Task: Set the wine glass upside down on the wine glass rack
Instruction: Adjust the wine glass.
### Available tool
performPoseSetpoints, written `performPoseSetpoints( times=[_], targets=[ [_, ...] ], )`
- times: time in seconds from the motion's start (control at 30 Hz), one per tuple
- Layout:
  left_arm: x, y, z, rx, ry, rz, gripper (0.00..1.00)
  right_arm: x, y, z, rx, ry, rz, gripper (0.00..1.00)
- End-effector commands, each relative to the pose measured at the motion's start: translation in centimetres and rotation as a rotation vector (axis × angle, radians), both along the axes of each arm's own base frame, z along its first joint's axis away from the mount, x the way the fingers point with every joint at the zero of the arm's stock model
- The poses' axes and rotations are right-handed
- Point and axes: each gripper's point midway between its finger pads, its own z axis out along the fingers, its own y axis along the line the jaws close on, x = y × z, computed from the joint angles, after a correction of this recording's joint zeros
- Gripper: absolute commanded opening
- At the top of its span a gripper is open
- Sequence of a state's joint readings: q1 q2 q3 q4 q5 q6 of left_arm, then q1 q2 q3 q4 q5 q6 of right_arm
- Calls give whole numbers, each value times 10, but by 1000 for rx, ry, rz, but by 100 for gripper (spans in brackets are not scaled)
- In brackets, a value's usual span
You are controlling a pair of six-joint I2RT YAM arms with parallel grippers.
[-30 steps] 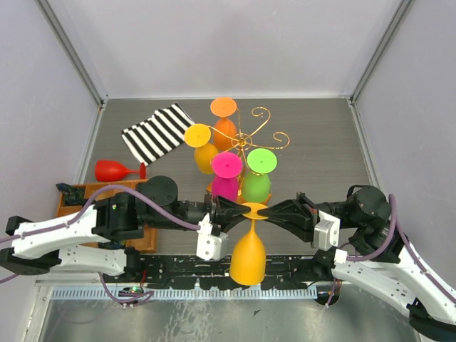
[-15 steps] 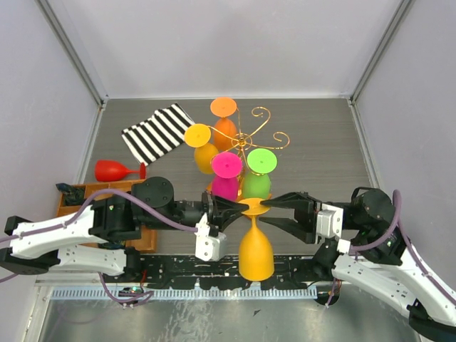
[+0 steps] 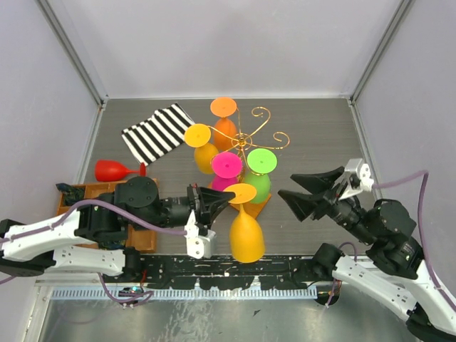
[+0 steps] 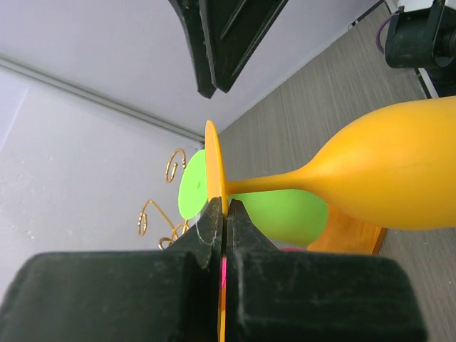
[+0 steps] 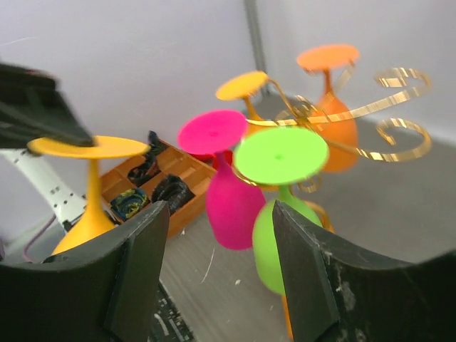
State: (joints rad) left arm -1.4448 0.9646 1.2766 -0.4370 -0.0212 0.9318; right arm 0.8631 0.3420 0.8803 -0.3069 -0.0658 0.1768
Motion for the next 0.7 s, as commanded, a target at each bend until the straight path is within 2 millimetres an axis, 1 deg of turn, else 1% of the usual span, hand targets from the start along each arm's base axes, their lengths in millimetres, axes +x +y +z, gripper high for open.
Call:
performPoseSetpoints(
  times=[0.0, 0.03, 0.13, 0.2, 0.23, 0.3, 0.33, 0.37, 0.43, 0.5, 0.57, 0.6, 0.63, 0.67],
  targets=[
    [4, 15, 20, -42, -30, 31, 0, 28, -23, -30, 34, 366, -235, 66],
    [4, 16, 20, -42, -30, 33, 0, 28, -23, -36, 3, 402, -241, 67],
    [4, 17, 19, -37, -29, 35, 0, 26, -22, -52, -57, 540, -264, 75],
    [4, 18, 19, -38, -27, 34, 0, 24, -22, -70, -140, 646, -292, 79],
    [4, 17, 19, -35, -26, 32, 0, 27, -29, -78, -158, 699, -357, 81],
    [4, 17, 20, -37, -24, 29, 0, 25, -40, -101, -239, 809, -444, 85],
    [3, 16, 19, -34, -24, 28, 0, 23, -42, -109, -272, 844, -458, 96],
    [3, 16, 19, -33, -22, 28, 0, 21, -44, -114, -290, 876, -476, 100],
    [2, 16, 19, -34, -20, 24, 0, 17, -44, -117, -276, 922, -482, 100],
    [3, 15, 18, -29, -22, 26, 0, 12, -37, -116, -233, 938, -439, 100],
    [3, 14, 17, -25, -23, 26, 0, 5, -26, -105, -192, 911, -340, 100],
    [3, 14, 18, -26, -22, 26, 0, 0, -26, -102, -174, 894, -306, 100],
    [3, 13, 18, -26, -22, 26, 0, -2, -22, -96, -149, 854, -257, 100],
    [3, 13, 18, -26, -22, 25, 0, -6, -18, -96, -142, 834, -210, 100]
  ],
)
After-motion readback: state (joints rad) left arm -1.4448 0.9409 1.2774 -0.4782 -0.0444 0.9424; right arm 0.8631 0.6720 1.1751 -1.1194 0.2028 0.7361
